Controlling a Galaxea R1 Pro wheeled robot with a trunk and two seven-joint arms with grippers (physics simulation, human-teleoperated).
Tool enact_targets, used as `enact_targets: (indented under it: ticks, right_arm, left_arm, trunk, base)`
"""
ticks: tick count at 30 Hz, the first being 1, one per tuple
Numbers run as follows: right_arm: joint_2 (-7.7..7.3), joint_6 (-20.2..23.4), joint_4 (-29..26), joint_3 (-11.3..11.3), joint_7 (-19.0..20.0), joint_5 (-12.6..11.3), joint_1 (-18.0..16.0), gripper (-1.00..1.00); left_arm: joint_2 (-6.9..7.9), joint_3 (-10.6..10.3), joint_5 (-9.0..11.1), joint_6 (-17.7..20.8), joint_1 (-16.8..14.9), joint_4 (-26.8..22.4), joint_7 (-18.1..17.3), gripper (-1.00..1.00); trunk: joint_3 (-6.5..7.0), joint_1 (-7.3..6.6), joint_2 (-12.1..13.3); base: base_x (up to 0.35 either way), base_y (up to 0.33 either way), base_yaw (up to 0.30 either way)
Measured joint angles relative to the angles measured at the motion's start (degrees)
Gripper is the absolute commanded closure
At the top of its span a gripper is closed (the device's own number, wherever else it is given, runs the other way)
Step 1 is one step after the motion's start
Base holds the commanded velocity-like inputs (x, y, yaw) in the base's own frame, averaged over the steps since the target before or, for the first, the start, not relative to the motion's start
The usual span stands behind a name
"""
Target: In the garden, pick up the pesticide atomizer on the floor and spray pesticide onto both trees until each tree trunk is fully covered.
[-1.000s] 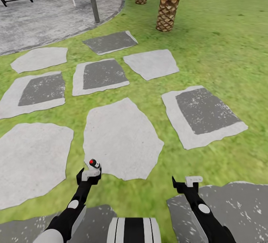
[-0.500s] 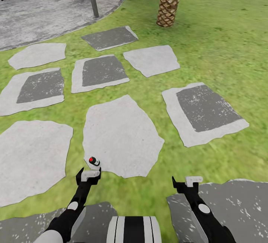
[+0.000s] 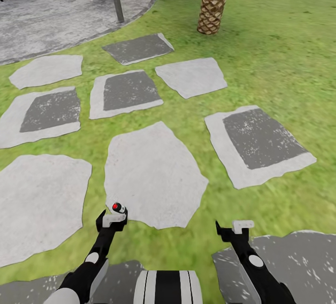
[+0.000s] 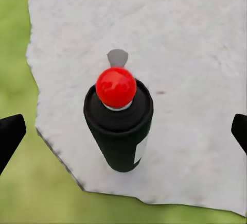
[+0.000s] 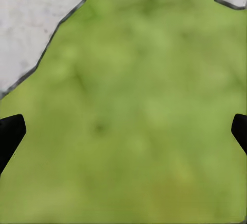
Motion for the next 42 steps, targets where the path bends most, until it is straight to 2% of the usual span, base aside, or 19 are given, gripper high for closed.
enact_targets:
  ticks: [23, 26, 33, 36, 42]
  right_arm:
    - [0.0, 0.0, 0.0, 0.0, 0.0, 0.0, 0.0, -1.0]
    - [0.0, 0.0, 0.0, 0.0, 0.0, 0.0, 0.0, -1.0]
    - [0.0, 0.0, 0.0, -0.1, 0.0, 0.0, 0.0, -1.0]
    - [0.0, 0.0, 0.0, -0.1, 0.0, 0.0, 0.0, -1.0]
    - [0.0, 0.0, 0.0, -0.1, 0.0, 0.0, 0.0, -1.0]
  left_arm:
    - [-0.2, -0.2, -0.2, 0.0, 0.0, 0.0, 0.0, -1.0]
    - [-0.25, -0.2, -0.3, 0.0, 0.0, 0.0, 0.0, -1.0]
    - [-0.29, -0.3, -0.4, 0.0, 0.0, 0.1, 0.0, -1.0]
    - [-0.29, -0.3, -0.5, 0.0, 0.0, 0.1, 0.0, -1.0]
    - [-0.29, -0.3, -0.4, 0.0, 0.0, 0.1, 0.0, -1.0]
  trunk:
    - [0.0, 0.0, 0.0]
    - [-0.7, 0.08, 0.0]
    - [-0.89, 0.08, 0.0]
    - [-1.62, 0.16, -0.1]
    - [-1.75, 0.16, -0.1]
  base:
    - [0.056, 0.033, 0.0]
    - [0.0, 0.0, 0.0]
    - [0.0, 0.0, 0.0]
    - [0.0, 0.0, 0.0]
    - [0.0, 0.0, 0.0]
